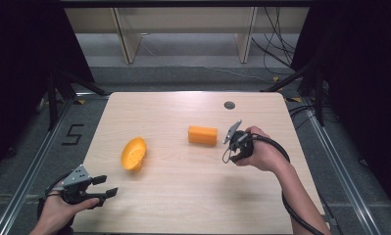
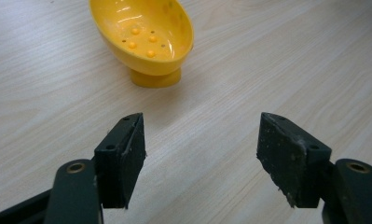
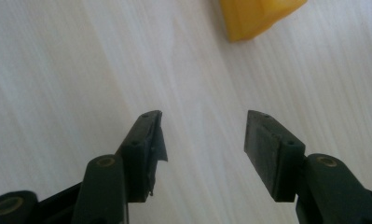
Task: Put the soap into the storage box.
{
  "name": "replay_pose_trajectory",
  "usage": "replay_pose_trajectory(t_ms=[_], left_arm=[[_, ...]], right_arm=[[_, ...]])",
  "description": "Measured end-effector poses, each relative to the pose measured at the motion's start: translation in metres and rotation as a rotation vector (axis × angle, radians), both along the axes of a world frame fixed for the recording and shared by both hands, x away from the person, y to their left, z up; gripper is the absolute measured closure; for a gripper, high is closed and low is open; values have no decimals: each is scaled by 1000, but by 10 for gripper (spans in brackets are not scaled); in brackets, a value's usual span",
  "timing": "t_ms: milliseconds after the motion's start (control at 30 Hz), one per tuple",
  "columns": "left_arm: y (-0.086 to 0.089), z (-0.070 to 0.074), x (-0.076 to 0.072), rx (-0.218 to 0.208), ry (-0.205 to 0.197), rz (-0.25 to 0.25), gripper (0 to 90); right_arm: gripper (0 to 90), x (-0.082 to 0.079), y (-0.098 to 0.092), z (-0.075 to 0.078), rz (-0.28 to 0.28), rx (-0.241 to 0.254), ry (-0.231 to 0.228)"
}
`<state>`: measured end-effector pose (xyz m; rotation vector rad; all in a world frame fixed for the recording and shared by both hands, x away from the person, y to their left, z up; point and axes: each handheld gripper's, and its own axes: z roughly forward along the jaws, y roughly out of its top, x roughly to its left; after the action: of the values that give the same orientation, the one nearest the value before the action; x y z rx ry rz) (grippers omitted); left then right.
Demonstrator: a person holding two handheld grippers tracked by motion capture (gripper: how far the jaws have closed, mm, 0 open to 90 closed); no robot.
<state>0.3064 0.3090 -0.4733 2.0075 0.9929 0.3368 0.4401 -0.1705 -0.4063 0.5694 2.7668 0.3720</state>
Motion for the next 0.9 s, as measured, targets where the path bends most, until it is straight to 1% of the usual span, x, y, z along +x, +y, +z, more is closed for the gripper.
replay_pose_trajectory(t_ms=[67,200,233,267,300,333,400,500,533,567,600,667,733,767,800,867,900], left_arm=[[0,0,0,2,4,-2,317],[1,-1,0,-4,4,-5,317],[1,-1,0,-6,6,-7,317],[0,-2,0,-12,1,-3,317],[0,-2,0,-12,1,-3,317],[0,-2,0,-13,0,-5,317],[0,-2,0,-8,0,-6,317],[0,-2,0,-12,1,-7,316],[0,-2,0,-10,1,-8,316],[0,-2,0,-10,1,-7,316],[0,-2,0,-11,1,-7,316],[0,-1,0,-5,4,-7,316],[0,-1,0,-4,3,-6,316],[0,-1,0,-5,2,-5,316],[1,-1,0,-1,2,-6,316],[0,-1,0,-3,3,-7,316],[0,-1,0,-2,2,-8,316]], right_arm=[[449,9,6,2,1,-7,-15],[429,27,17,4,27,0,-28],[424,31,20,4,26,-3,-30],[415,39,26,4,32,-16,-31],[415,39,26,4,32,-16,-31],[407,46,32,3,43,-23,-38],[400,52,37,3,46,-18,-35],[399,56,42,2,40,-16,-39],[397,58,44,1,43,-21,-37],[395,59,47,0,33,-30,-34],[392,62,49,-2,51,-41,-40],[381,69,55,-4,84,-77,-57],[377,72,56,-5,90,-80,-55],[375,73,62,-5,48,-94,-41],[375,78,63,-6,87,-101,-53],[375,80,65,-6,85,-104,-53],[373,84,66,-7,122,-111,-65]])
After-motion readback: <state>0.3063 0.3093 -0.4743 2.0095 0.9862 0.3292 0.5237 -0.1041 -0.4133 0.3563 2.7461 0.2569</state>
